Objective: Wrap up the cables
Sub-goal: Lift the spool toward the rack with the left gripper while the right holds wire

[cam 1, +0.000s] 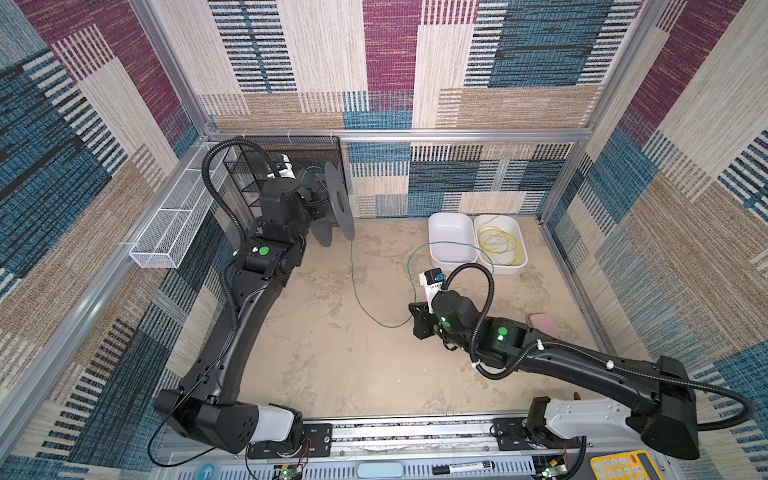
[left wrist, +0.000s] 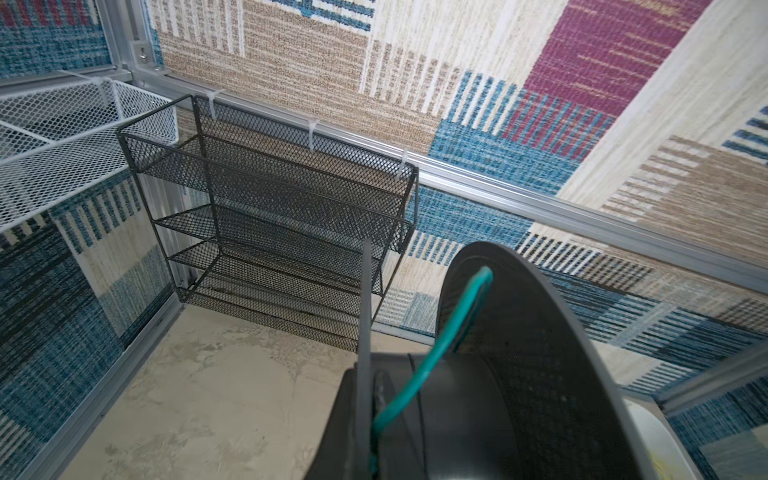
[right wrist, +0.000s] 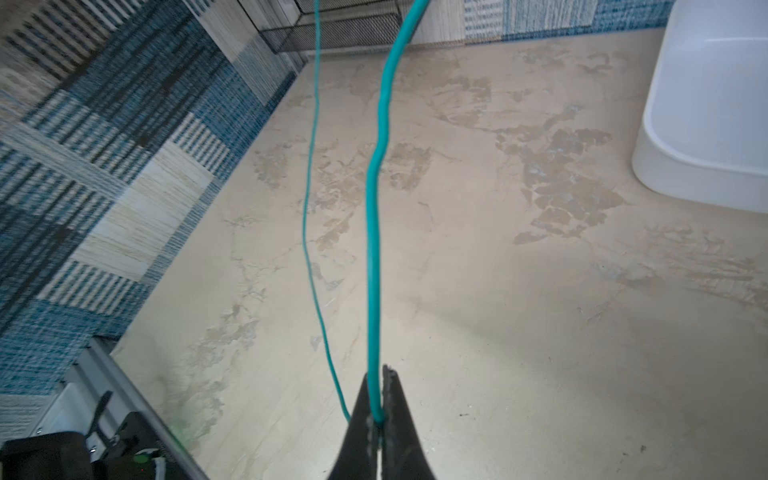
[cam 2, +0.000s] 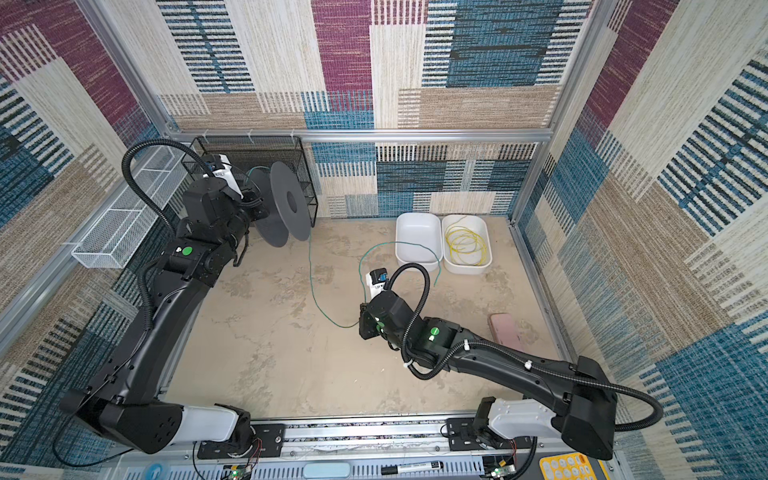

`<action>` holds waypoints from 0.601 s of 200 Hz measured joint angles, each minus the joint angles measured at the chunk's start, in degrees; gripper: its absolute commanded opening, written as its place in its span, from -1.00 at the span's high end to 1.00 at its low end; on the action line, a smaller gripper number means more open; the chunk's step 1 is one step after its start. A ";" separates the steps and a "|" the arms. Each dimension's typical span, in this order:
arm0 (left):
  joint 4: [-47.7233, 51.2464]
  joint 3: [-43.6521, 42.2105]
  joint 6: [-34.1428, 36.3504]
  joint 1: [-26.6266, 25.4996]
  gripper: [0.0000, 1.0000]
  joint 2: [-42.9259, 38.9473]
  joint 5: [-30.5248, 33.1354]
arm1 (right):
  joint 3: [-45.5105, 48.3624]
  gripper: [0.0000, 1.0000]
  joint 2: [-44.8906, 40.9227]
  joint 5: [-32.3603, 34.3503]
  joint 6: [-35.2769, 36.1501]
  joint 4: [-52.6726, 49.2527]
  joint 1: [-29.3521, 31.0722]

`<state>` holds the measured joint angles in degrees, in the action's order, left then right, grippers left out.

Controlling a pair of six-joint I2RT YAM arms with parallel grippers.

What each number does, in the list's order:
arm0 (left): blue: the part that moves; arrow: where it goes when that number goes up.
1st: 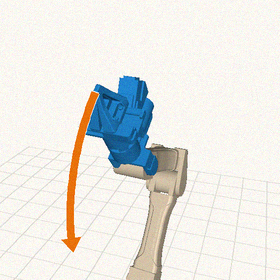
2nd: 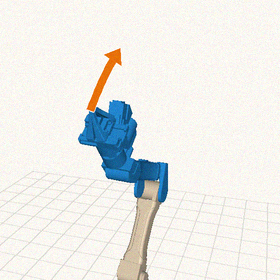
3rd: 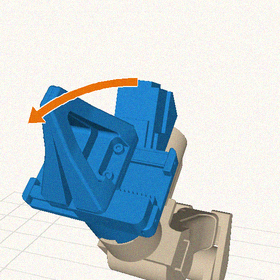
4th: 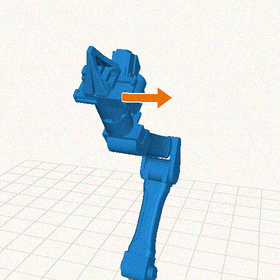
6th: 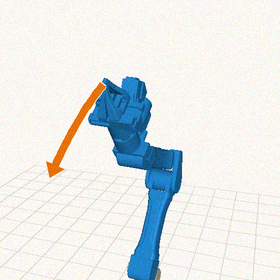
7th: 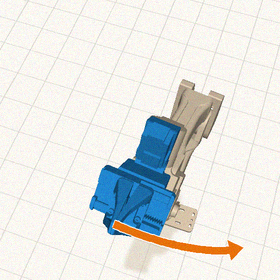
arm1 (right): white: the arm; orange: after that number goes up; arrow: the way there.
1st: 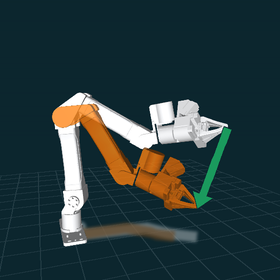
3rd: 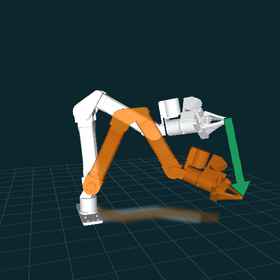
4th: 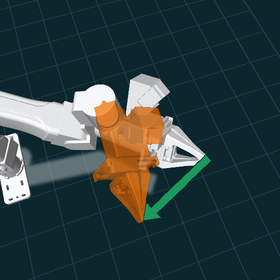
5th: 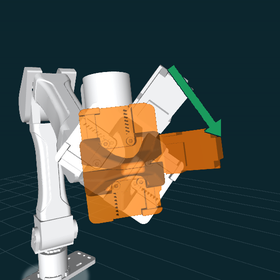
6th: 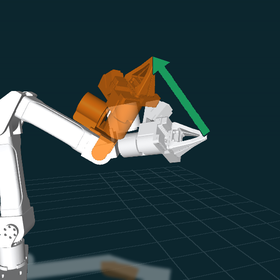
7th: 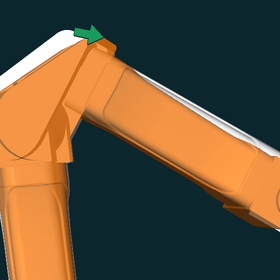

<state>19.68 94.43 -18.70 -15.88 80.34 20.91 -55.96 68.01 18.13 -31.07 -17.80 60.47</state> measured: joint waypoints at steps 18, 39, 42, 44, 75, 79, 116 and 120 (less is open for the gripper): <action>-1.55 -0.96 -0.42 -0.02 1.00 1.07 2.60 | -3.74 1.00 -1.99 1.81 -0.13 -2.78 2.25; -2.89 -3.10 -0.48 -0.02 1.00 1.88 5.49 | -8.41 1.00 -3.69 3.15 0.17 -5.01 4.09; -2.97 -3.43 -0.48 -0.02 1.00 1.97 5.90 | -9.03 1.00 -3.89 3.26 0.31 -5.20 4.26; -3.10 -3.69 -0.48 -0.02 1.00 2.01 6.14 | -9.49 1.00 -3.98 3.34 0.42 -5.38 4.42; -3.34 -5.55 -0.04 -0.04 1.00 2.86 9.86 | -15.78 1.00 -4.63 4.02 2.71 -6.80 5.70; -3.52 -5.75 0.07 -0.04 1.00 2.95 10.27 | -16.37 1.00 -4.76 4.11 2.99 -6.88 5.77; -3.74 -8.76 1.79 -0.04 1.00 3.74 11.43 | -23.65 1.00 -5.84 6.67 7.54 -7.28 5.79; -3.69 -9.20 1.99 -0.04 1.00 3.74 11.41 | -24.68 1.00 -5.70 7.21 8.31 -7.26 5.79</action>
<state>15.99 85.23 -16.71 -15.92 84.07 32.32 -80.64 62.30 25.34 -22.76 -25.06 66.26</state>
